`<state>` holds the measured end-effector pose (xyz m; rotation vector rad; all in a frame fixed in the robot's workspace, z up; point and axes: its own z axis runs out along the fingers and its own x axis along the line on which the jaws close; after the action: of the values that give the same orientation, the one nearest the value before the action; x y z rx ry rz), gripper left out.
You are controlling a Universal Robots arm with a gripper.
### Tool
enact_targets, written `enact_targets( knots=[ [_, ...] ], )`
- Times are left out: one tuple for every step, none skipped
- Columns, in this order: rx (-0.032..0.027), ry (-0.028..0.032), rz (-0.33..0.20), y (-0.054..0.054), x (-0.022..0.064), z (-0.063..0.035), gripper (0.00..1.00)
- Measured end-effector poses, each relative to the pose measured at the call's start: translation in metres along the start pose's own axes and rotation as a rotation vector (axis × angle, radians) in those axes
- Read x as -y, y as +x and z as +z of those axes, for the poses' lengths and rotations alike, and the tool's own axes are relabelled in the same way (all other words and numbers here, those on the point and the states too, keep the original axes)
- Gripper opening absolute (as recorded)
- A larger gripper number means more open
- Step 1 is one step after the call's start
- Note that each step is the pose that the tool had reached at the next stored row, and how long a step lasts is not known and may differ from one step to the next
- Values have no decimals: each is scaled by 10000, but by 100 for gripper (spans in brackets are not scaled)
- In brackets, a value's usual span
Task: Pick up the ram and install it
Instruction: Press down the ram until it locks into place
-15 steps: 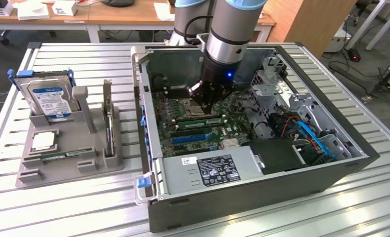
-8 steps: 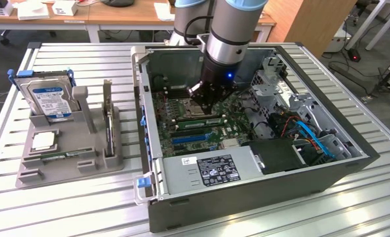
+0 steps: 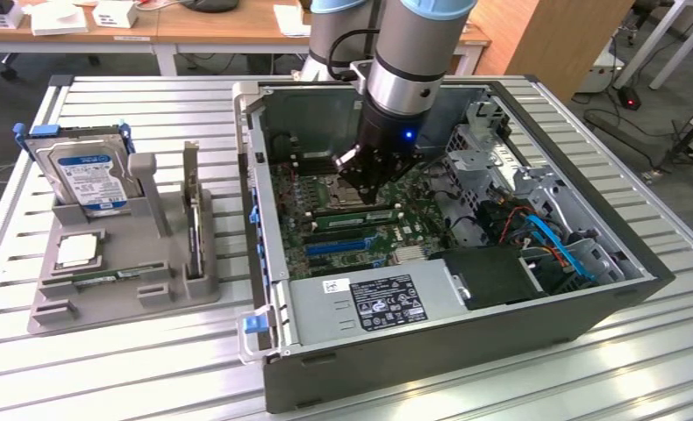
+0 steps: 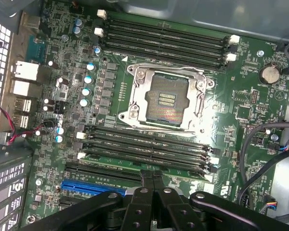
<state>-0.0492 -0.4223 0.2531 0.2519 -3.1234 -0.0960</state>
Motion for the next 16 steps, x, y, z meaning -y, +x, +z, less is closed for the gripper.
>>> enact_targets(
  knots=[
    [0, -1, 0, 0, 0, 0, 9],
    [1, 0, 0, 0, 0, 0, 9],
    [1, 0, 0, 0, 0, 0, 9],
    [0, 0, 0, 0, 0, 0, 9],
    [1, 0, 0, 0, 0, 0, 9],
    [1, 0, -1, 6, 0, 0, 9],
    [1, 0, -1, 17, -2, 0, 9],
    [2, 0, 3, 31, -4, 1, 9],
    [1, -1, 9, 41, -6, 1, 9],
    [1, 0, 8, 41, -6, 1, 9],
    [1, 0, 8, 41, -6, 0, 9],
    [0, 0, 7, 41, -6, 0, 9],
    [0, 2, 8, 41, -7, 0, 9],
    [0, 10, 9, 40, -7, 1, 9],
    [-3, 22, 23, 40, -7, 1, 9],
    [-3, 33, 61, 38, -7, 0, 9]
  ],
)
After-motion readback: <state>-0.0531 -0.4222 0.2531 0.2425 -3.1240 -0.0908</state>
